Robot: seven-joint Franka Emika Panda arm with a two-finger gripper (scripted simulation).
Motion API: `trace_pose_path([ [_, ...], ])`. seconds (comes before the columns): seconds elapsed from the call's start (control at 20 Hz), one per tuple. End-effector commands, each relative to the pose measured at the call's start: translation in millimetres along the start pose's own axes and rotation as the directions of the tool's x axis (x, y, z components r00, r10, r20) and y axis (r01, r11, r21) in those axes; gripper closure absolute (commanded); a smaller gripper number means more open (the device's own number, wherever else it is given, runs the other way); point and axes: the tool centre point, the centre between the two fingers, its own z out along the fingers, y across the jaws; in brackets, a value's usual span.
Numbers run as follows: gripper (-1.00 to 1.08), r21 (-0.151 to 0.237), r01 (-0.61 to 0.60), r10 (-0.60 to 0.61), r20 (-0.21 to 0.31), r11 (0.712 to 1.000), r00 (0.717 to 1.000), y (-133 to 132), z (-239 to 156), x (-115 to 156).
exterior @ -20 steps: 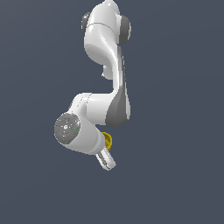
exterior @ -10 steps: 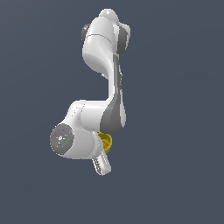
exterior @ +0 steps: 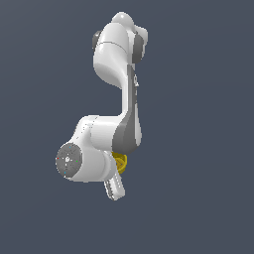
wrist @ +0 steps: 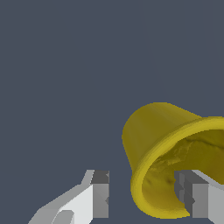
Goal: Pick up the object and move it to a goal position.
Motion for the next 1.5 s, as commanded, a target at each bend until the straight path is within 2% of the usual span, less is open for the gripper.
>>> trace_pose_path([
  [0.0, -0.20, 0.000, 0.000, 0.000, 0.000, 1.000, 1.000, -0.1, 1.3, -0.2],
  [0.8, -0.20, 0.000, -0.003, 0.003, 0.001, 1.000, 1.000, -0.2, 29.8, -0.2],
  [0.85, 1.08, 0.000, -0.003, 0.003, 0.001, 1.000, 1.000, -0.2, 29.8, -0.2],
  [1.45, 1.08, 0.003, -0.003, 0.003, 0.001, 1.000, 1.000, -0.8, 29.0, -0.9],
])
